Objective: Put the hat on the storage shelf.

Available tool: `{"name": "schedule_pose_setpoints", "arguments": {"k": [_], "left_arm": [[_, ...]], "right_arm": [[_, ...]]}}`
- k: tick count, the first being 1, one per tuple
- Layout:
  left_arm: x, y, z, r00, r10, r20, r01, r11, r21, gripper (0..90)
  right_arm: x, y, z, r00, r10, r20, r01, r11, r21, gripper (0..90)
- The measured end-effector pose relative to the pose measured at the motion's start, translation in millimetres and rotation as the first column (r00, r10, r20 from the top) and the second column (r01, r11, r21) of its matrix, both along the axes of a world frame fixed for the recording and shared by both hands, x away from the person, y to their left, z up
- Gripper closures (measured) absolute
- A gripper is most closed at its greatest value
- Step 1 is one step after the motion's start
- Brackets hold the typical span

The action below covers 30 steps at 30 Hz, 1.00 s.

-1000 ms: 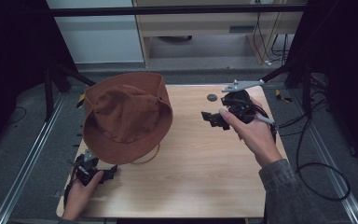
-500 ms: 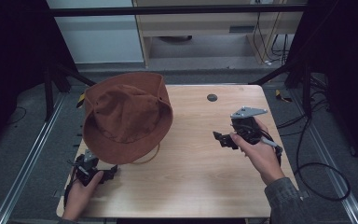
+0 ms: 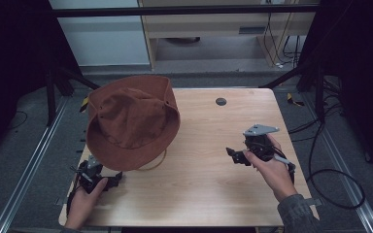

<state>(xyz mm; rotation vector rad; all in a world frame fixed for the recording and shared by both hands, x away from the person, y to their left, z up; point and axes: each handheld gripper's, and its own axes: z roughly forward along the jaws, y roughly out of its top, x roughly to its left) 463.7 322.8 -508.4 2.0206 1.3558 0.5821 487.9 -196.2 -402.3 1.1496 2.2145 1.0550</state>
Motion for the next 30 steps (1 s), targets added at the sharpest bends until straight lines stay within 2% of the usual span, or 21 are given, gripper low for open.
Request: {"name": "schedule_pose_setpoints", "arguments": {"k": [10,13,19,26,30], "left_arm": [[0.0,0.0,0.0,1.0,0.0,0.0,0.0,1.0,0.0,0.0],[0.0,0.0,0.0,1.0,0.0,0.0,0.0,1.0,0.0,0.0],[0.0,0.0,0.0,1.0,0.0,0.0,0.0,1.0,0.0,0.0],[-0.2,-0.1,0.0,1.0,0.0,0.0,0.0,1.0,0.0,0.0],[-0.2,-0.2,0.0,1.0,0.0,0.0,0.0,1.0,-0.001,0.0]], "right_arm": [[-1.3,-9.8,-24.7,0.9993,-0.036,-0.009,0.036,0.999,-0.009,15.4],[-2.8,-12.6,-36.5,0.9986,-0.047,-0.024,0.047,0.999,-0.005,15.4],[-4.6,-14.7,-50.2,0.9974,-0.057,-0.043,0.057,0.998,-0.011,15.4],[-3.9,-11.7,-69.5,0.9957,-0.068,-0.064,0.066,0.998,-0.022,15.5],[-2.8,-8.5,-75.6,0.9947,-0.075,-0.07,0.073,0.997,-0.027,15.1]]}}
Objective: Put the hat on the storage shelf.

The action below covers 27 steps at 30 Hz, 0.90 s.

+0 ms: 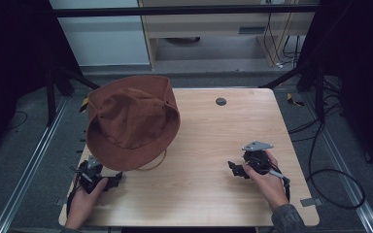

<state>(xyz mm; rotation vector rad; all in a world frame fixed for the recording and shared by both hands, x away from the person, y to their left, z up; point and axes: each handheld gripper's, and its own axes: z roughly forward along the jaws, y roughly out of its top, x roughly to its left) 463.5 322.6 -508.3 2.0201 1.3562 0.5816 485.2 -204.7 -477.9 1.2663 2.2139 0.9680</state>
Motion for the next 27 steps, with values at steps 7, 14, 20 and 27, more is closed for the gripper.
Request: {"name": "schedule_pose_setpoints", "arguments": {"k": [7,14,20,27], "left_arm": [[0.0,0.0,0.0,1.0,0.0,0.0,0.0,1.0,0.0,0.0],[0.0,0.0,0.0,1.0,0.0,0.0,0.0,1.0,0.001,0.0],[-0.1,0.0,0.1,1.0,-0.001,-0.001,0.001,1.0,0.002,0.0],[-0.1,0.0,0.1,1.0,-0.001,-0.001,0.001,1.0,0.001,0.0]], "right_arm": [[5.0,7.8,-9.7,0.9995,-0.032,0.001,0.032,0.999,0.017,14.6],[9.4,13.3,-17.2,0.9989,-0.047,-0.009,0.046,0.999,-0.004,13.6],[10.4,17.7,-28.5,0.9973,-0.067,-0.03,0.066,0.997,-0.029,12.6],[11.0,14.3,-33.8,0.9964,-0.084,-0.006,0.084,0.996,0.005,7.1]]}}
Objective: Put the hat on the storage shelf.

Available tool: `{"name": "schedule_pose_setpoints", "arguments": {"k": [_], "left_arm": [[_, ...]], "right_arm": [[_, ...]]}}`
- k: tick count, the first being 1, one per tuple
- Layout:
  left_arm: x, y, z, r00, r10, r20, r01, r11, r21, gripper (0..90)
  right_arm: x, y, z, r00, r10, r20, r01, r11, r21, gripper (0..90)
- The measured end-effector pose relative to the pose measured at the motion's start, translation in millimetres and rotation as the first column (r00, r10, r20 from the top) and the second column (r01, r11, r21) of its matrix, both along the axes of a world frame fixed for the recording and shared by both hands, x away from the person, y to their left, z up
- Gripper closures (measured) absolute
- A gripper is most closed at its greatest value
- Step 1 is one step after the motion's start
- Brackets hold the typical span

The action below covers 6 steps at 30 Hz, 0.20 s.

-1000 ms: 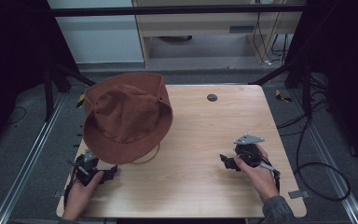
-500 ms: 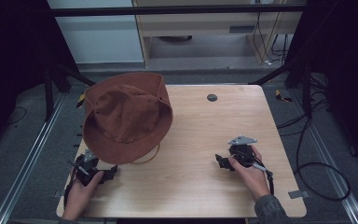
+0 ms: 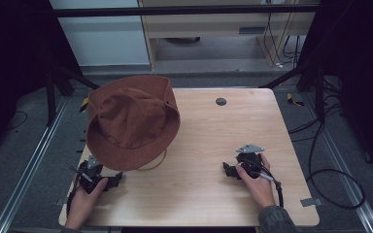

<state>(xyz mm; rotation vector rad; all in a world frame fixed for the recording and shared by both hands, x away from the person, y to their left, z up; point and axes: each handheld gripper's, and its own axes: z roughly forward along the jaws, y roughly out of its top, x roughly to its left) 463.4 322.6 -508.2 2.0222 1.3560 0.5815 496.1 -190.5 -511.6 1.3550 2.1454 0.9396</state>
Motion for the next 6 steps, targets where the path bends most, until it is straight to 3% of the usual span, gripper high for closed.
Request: {"name": "schedule_pose_setpoints", "arguments": {"k": [6], "left_arm": [[-0.1,0.0,-0.1,1.0,0.0,0.0,0.0,1.0,0.0,0.0]], "right_arm": [[1.1,1.4,-0.4,0.9998,-0.021,-0.004,0.021,1.0,-0.005,5.0]]}}
